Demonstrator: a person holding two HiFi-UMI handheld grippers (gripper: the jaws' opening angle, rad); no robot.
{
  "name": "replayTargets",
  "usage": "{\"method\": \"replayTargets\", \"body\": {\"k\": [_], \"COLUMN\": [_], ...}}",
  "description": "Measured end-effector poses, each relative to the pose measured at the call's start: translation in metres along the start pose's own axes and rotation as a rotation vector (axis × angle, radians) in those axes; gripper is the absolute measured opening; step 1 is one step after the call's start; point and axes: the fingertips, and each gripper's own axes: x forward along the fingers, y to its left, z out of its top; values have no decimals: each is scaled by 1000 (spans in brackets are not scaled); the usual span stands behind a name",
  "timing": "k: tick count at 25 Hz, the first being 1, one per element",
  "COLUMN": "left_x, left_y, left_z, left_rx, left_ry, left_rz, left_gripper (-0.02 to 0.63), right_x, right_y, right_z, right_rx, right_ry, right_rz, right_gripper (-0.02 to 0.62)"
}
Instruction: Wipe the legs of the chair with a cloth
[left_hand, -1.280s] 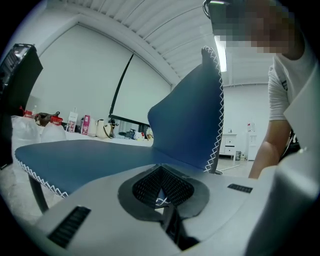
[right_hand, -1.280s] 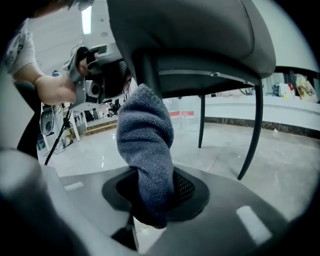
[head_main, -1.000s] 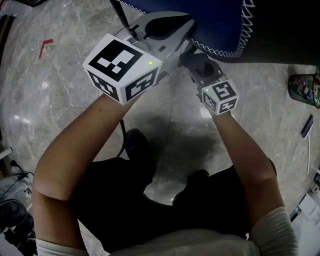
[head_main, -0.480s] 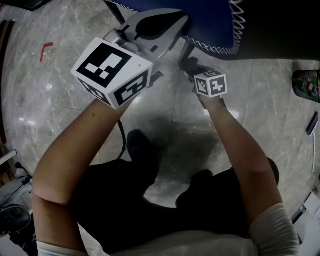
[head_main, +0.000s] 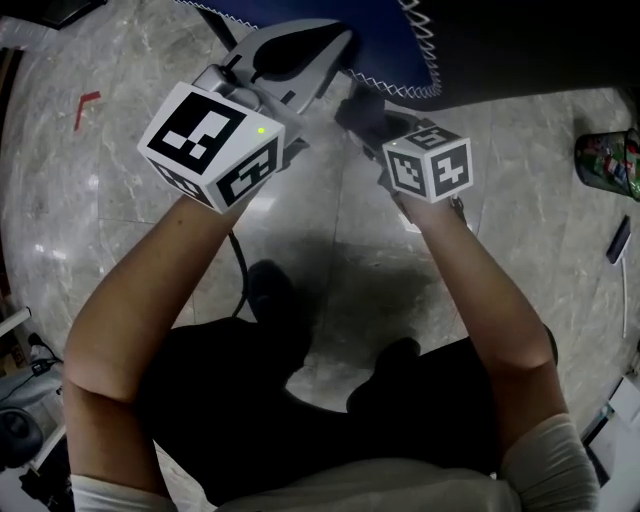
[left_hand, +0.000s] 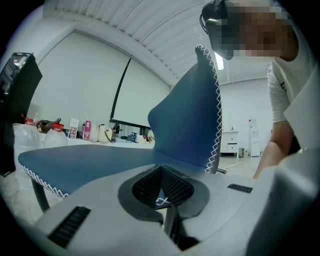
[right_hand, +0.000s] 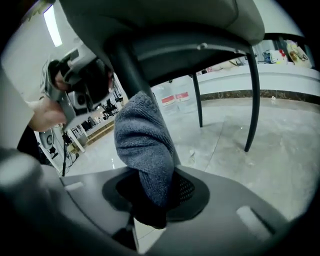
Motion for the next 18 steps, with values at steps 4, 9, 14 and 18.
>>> {"method": "replayTargets", "body": {"k": [4, 9, 14, 18], "left_x": [0, 1, 1, 1], "left_y": [1, 1, 0, 0], "left_z": [-1, -1, -1, -1], "left_rx": [0, -4, -8, -6], "left_ry": [3, 6, 10, 14], "left_rz": [3, 5, 0, -3], "left_gripper": [6, 6, 6, 6], "right_x": [-28, -34, 1, 36], "right_y": [20, 17, -15, -38], "right_z": [34, 40, -17, -58], "right_rx": [-23, -78, -38, 56], "right_ry": [-18, -36, 52, 140], "right_rz": [35, 3, -39, -46], "right_gripper": [101, 100, 101, 103]}}
